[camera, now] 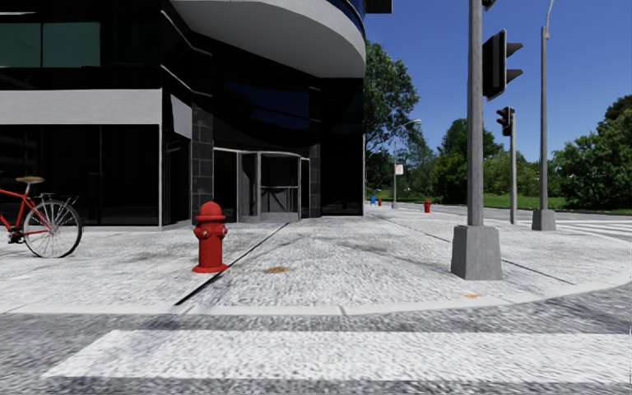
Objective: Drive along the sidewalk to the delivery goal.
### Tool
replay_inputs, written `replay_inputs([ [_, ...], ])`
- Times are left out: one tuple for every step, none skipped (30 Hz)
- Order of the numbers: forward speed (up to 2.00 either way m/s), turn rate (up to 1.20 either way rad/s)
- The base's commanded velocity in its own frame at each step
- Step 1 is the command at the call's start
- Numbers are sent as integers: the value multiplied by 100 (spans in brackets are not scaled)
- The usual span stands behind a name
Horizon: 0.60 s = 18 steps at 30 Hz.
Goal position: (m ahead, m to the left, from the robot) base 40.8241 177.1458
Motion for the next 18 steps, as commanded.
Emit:
replay_inputs([
  [200, 0],
  [200, 0],
  [200, 0],
  [200, 0],
  [200, 0],
  [200, 0],
  [200, 0],
  [200, 0],
  [200, 0],
  [200, 0],
  [200, 0],
  [200, 0],
  [200, 0],
  [200, 0],
  [197, 0],
  [183, 0],
  [169, 0],
  [169, 0],
])
